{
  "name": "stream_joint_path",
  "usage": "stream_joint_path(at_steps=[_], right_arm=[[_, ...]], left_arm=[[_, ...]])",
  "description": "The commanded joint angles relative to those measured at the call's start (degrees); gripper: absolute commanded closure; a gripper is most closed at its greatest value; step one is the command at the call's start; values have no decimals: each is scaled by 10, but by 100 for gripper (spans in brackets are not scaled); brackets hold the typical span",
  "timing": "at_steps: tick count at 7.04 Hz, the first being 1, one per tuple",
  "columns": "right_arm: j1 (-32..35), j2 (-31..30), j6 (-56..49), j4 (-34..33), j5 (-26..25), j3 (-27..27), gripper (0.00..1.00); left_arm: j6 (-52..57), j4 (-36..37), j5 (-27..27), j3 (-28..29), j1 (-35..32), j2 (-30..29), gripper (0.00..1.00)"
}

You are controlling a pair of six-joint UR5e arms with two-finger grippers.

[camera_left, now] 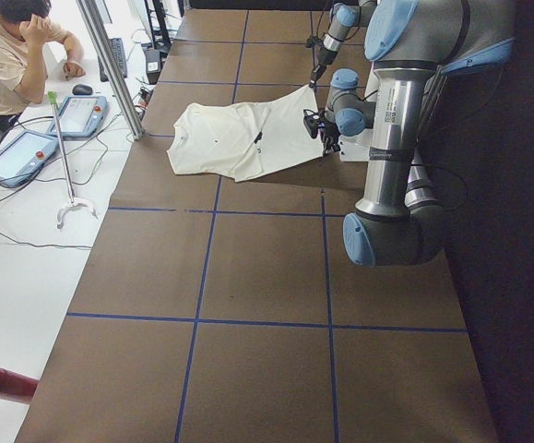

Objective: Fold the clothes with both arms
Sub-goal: 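Lift the hem with both grippers and fold it up toward the collar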

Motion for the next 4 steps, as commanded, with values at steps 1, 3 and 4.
stream_joint_path(at_steps=[1,3,4], right_arm=[[43,30,-43,-1,13,1,100],[172,103,-118,-1,118,-64,100],[228,154,-161,-1,166,-118,100]], left_arm=[[8,8,-2,5,-66,-46,100],[51,4,1,114,-141,-121,100],[72,-2,0,129,-174,-126,100]])
